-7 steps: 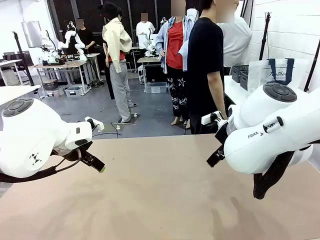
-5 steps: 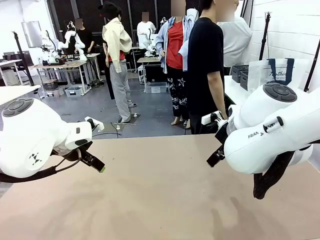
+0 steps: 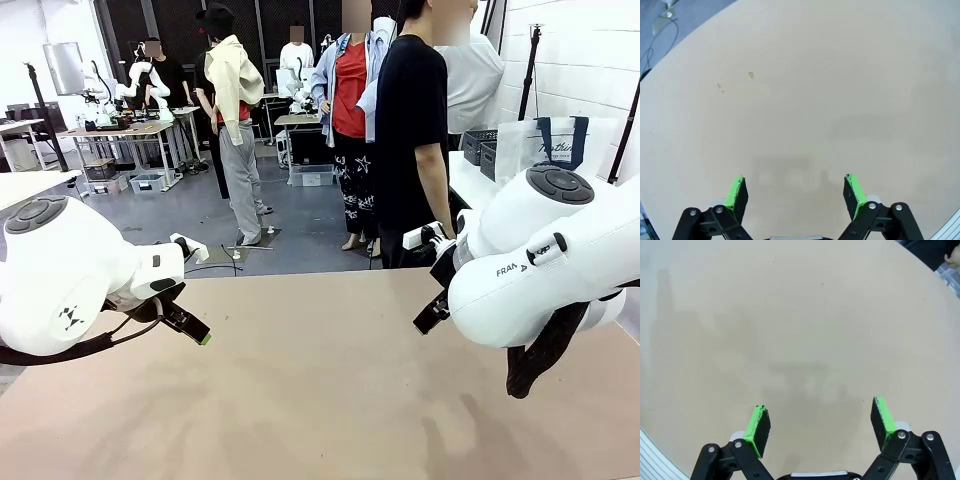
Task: Transfer purchased items from the store into the shopping bag.
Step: Open the Reusable shopping bag in the center of the table.
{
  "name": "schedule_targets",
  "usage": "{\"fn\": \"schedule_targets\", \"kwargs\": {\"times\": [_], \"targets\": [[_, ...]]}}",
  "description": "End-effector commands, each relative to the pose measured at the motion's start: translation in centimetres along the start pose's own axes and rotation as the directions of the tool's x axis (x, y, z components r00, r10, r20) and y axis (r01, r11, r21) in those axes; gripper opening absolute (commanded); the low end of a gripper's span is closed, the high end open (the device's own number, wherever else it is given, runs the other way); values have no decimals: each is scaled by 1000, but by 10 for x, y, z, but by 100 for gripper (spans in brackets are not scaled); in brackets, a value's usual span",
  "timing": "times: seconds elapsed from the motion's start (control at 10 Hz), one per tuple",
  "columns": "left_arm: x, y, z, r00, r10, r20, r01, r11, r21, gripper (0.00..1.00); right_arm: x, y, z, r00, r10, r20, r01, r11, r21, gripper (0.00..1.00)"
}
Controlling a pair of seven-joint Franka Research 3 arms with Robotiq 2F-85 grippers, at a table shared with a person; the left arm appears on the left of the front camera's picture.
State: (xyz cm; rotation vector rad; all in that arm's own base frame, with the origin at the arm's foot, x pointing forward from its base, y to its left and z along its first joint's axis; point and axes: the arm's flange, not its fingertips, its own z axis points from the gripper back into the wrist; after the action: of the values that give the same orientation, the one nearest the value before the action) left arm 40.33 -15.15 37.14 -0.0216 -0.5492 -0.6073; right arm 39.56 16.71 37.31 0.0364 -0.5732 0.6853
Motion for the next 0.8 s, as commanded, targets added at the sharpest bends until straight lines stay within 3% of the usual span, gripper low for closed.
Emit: {"fn": "schedule_targets", "kwargs": {"times": [0.0,0.7], "targets": [[0,1,0,1000,1,0,-1,1000,0,100,0,0,0,1000,1,0,-1,1000,-1,100],[0,1,0,1000,1,0,-1,1000,0,100,0,0,0,1000,1,0,-1,1000,-1,100]]}}
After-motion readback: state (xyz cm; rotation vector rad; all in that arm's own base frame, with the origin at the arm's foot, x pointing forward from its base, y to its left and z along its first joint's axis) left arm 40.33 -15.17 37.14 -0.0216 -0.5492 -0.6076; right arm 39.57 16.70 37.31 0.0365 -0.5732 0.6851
